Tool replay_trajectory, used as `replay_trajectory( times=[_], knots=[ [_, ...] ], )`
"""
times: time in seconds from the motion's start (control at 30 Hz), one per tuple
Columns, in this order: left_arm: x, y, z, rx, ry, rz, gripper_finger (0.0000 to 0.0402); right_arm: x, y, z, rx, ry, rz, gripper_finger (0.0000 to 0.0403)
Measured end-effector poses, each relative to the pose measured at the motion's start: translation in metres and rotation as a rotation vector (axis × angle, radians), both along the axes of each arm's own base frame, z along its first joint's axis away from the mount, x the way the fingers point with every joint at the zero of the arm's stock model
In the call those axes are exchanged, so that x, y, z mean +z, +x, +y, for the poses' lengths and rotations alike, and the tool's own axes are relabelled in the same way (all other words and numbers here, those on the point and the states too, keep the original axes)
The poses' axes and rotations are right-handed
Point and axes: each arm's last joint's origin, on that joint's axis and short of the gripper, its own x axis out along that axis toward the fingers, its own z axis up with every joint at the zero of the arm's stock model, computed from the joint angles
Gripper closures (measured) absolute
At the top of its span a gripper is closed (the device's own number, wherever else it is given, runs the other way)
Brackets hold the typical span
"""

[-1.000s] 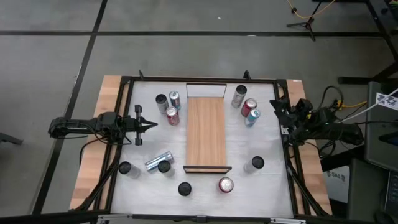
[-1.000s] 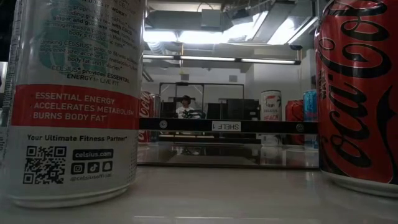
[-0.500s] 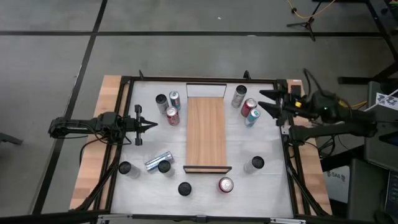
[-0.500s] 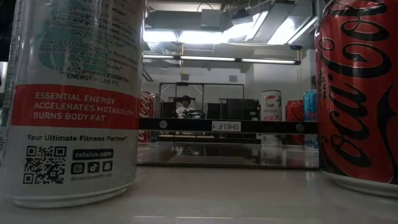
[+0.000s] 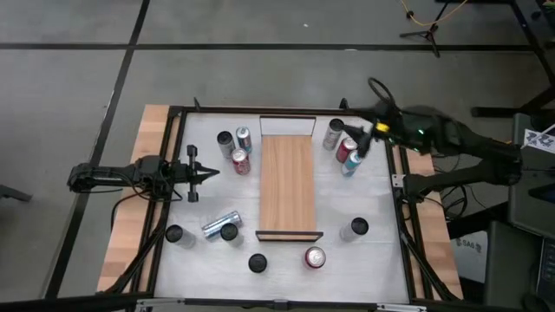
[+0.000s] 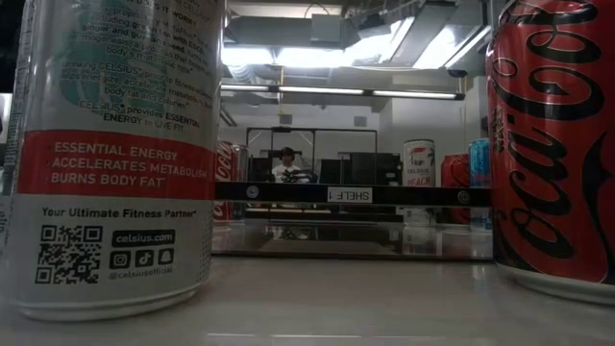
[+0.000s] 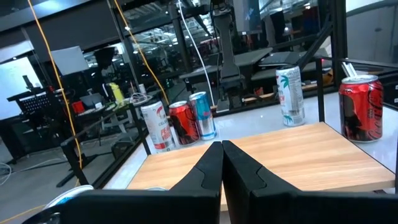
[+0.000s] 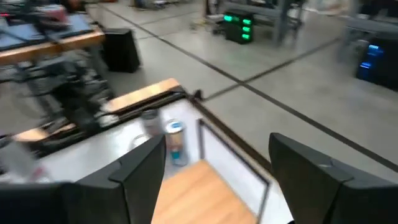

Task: Place canned beverage on shelf
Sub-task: Put the white pink soda can on the shelf

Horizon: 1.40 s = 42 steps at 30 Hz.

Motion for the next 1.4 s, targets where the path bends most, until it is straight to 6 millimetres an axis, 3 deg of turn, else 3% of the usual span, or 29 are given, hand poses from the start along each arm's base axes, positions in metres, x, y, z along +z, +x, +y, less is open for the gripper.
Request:
replay_trajectory(
  times=[0.3, 0.6, 0.9, 1.2, 1.4],
  knots=[
    [0.000, 0.000, 0.000, 0.000, -0.002, 0.000, 0.0401, -0.024, 0.037, -0.065, -0.081, 0.137, 0.162, 0.0130],
    [0.000, 0.000, 0.000, 0.000, 0.000, 0.001, 0.0401, -0.061, 0.040, -0.108, -0.144, 0.223, 0.403, 0.0130],
    [0.000, 0.000, 0.000, 0.000, 0.000, 0.001, 0.0401, -0.076, 0.038, -0.130, -0.198, 0.261, 0.484, 0.0130],
    [0.000, 0.000, 0.000, 0.000, 0.000, 0.001, 0.0401, -0.095, 0.050, -0.139, -0.172, 0.335, 0.537, 0.0130],
    [0.000, 0.000, 0.000, 0.000, 0.001, 0.001, 0.0401, -0.101, 0.053, -0.143, -0.336, 0.423, 0.489, 0.0130]
  ],
)
